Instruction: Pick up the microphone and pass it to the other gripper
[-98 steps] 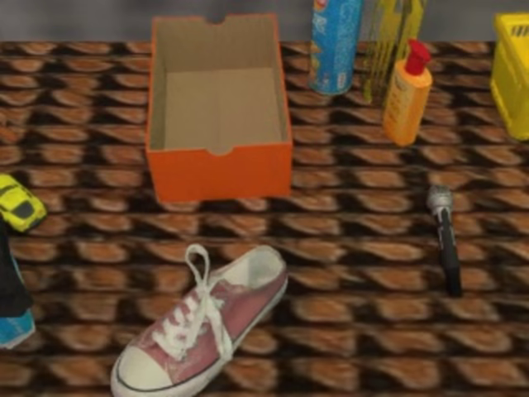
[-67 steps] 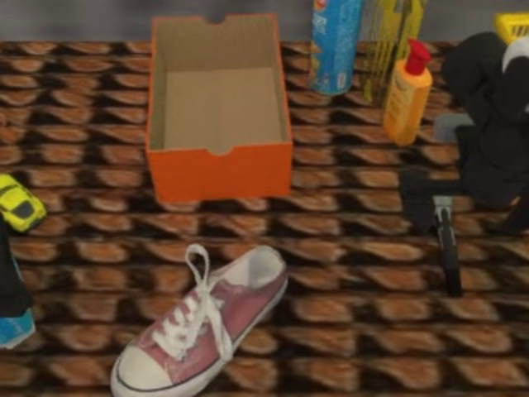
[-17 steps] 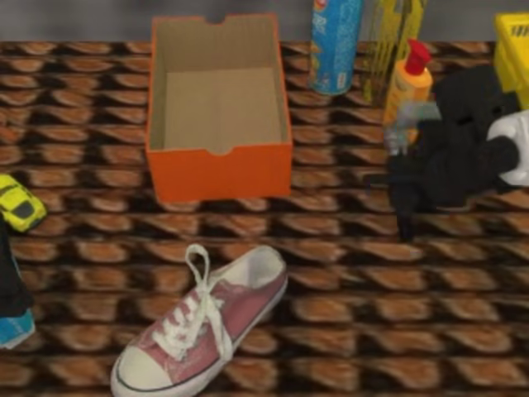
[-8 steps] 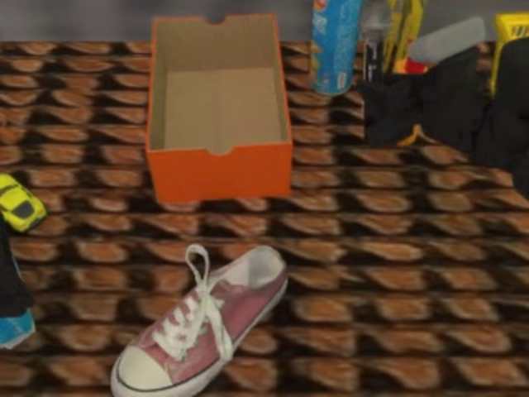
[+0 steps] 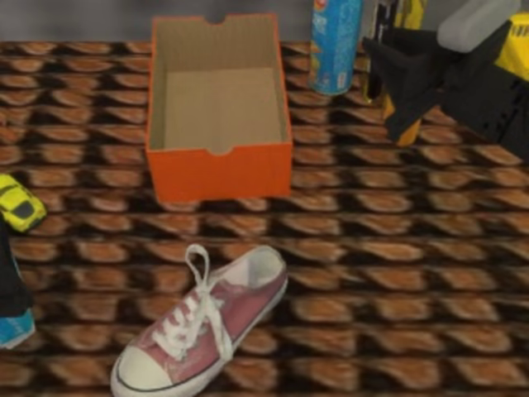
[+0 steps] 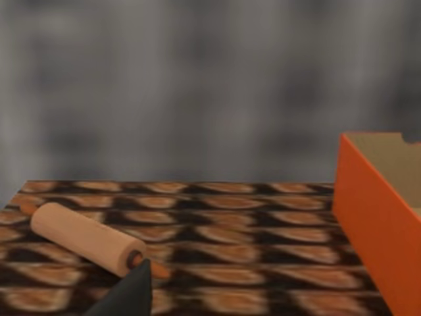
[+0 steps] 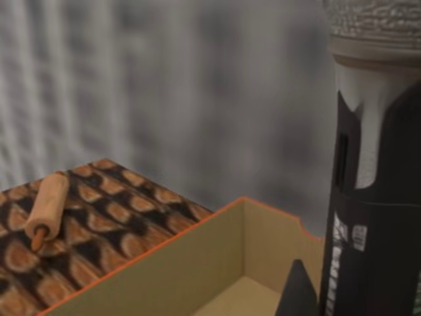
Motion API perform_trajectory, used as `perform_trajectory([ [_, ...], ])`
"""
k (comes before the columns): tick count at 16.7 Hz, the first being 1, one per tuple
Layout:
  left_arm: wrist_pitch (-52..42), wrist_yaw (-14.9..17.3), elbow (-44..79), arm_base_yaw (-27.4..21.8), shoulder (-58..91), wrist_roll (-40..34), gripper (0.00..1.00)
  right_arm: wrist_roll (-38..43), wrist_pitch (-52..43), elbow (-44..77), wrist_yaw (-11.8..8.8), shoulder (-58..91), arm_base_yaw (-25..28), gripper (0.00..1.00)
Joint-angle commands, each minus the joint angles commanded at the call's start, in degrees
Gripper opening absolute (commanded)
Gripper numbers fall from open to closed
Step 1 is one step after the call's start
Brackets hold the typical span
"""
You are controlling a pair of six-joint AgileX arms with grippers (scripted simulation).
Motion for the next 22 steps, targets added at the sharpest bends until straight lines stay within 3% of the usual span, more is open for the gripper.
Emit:
perform_trajectory([
  [5,0.0,0.0,0.0,0.0,0.0,0.0,1.00,0.2,-0.5,0.5,1.0,-0.2,1.2,0.00],
  [7,0.0,0.0,0.0,0.0,0.0,0.0,1.00,0.2,-1.8,1.0,4.1,-1.4,4.1,0.00],
  [12,0.0,0.0,0.0,0.0,0.0,0.0,1.00,0.5,-6.5,2.7,14.5,-6.0,15.3,0.00],
  [14,0.0,0.0,0.0,0.0,0.0,0.0,1.00,0.5,-7.6,3.1,16.9,-7.2,17.7,0.00],
  [22,0.0,0.0,0.0,0.0,0.0,0.0,1.00,0.5,-7.7,3.2,17.2,-7.4,18.0,0.00],
])
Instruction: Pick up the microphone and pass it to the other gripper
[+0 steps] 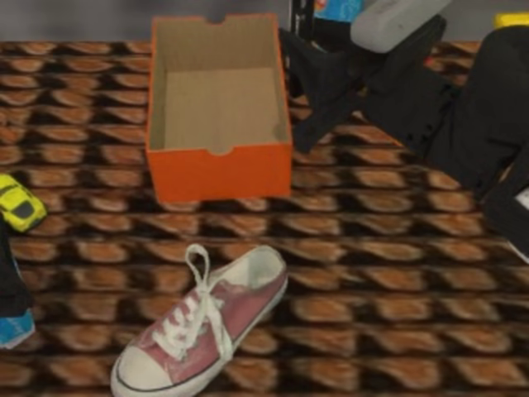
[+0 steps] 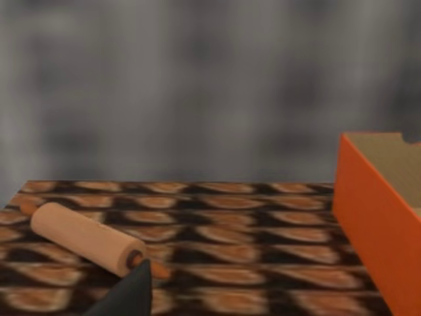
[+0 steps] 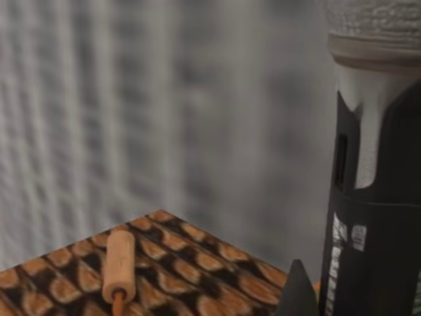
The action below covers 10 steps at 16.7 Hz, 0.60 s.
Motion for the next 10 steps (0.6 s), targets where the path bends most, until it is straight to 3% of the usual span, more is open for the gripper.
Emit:
perform_trajectory([
  [5,0.7,1.2,1.6,-1.1,2.0,0.2,1.00,0.0,0.0,0.0,0.0,0.0,0.0,0.00],
  [10,5.5,8.3,11.9,-7.4,17.3,1.2,1.00,0.0,0.0,0.0,0.0,0.0,0.0,0.00],
])
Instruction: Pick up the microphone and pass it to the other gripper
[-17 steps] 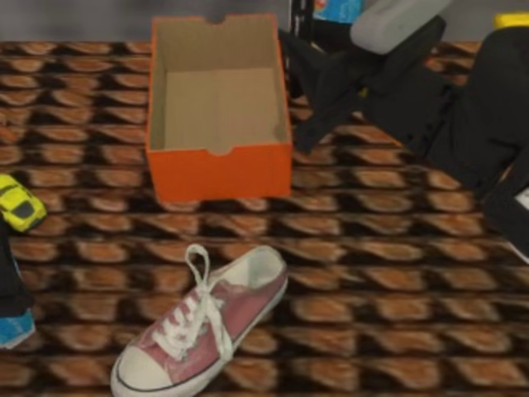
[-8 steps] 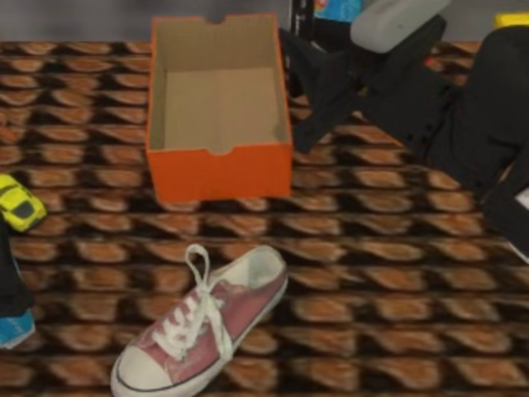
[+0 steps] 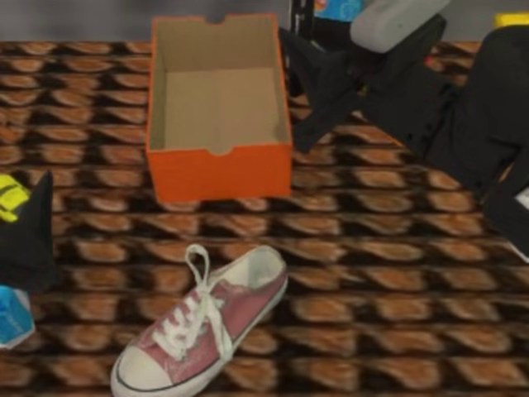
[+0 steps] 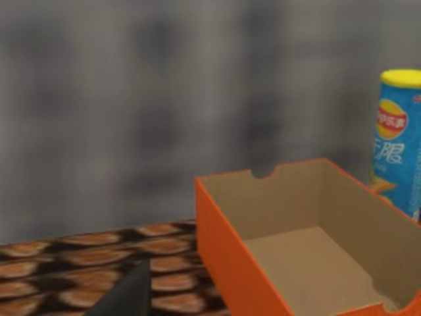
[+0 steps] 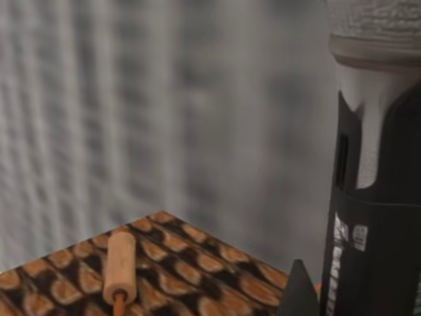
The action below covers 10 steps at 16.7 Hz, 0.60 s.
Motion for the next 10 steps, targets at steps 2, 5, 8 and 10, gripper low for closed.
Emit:
perform_trajectory([
  [2,2.9,3.6,5.8,-3.2,9.2,0.4,1.00,0.0,0.0,0.0,0.0,0.0,0.0,0.00],
  [5,7.7,9.1,15.0,-8.1,23.4,1.1,1.00,0.0,0.0,0.0,0.0,0.0,0.0,0.00],
  [8,11.9,14.0,22.9,-12.4,35.7,1.8,1.00,0.0,0.0,0.0,0.0,0.0,0.0,0.00],
  [10,13.8,16.6,26.9,-14.8,41.9,2.1,1.00,0.0,0.0,0.0,0.0,0.0,0.0,0.00],
])
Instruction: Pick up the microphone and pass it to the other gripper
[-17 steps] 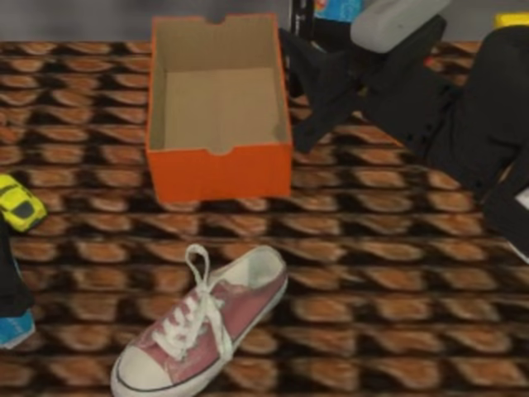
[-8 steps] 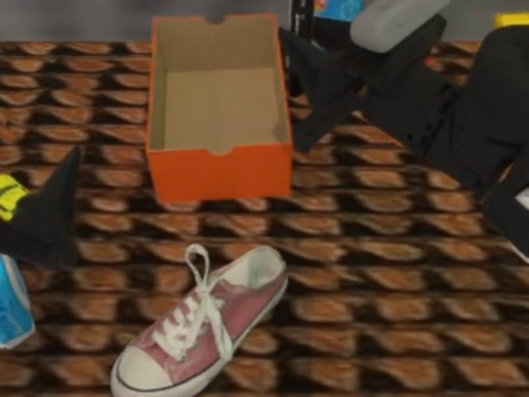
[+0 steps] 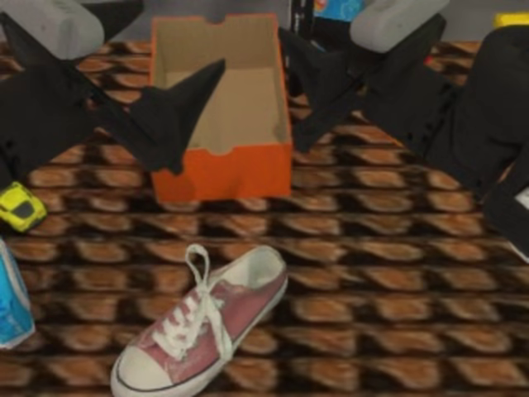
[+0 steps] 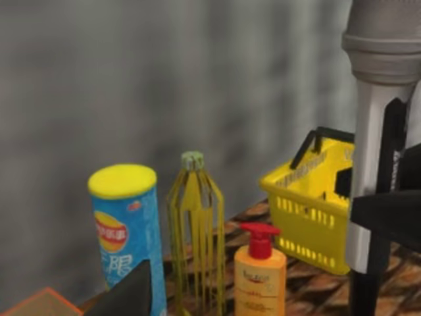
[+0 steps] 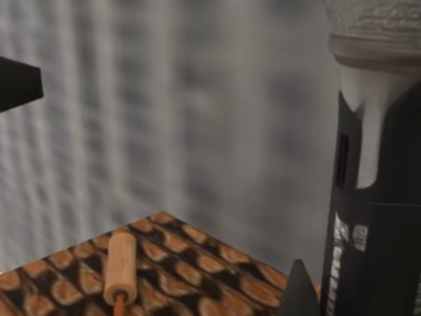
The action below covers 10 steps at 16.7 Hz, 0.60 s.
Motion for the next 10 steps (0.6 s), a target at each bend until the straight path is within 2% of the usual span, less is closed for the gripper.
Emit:
perform_trajectory([
  [4,1.6,2.7,3.7,-2.4,6.1,0.2,1.00,0.0,0.0,0.0,0.0,0.0,0.0,0.00],
  [10,1.9,2.4,4.4,-2.7,7.0,0.1,1.00,0.0,0.0,0.0,0.0,0.0,0.0,0.00],
])
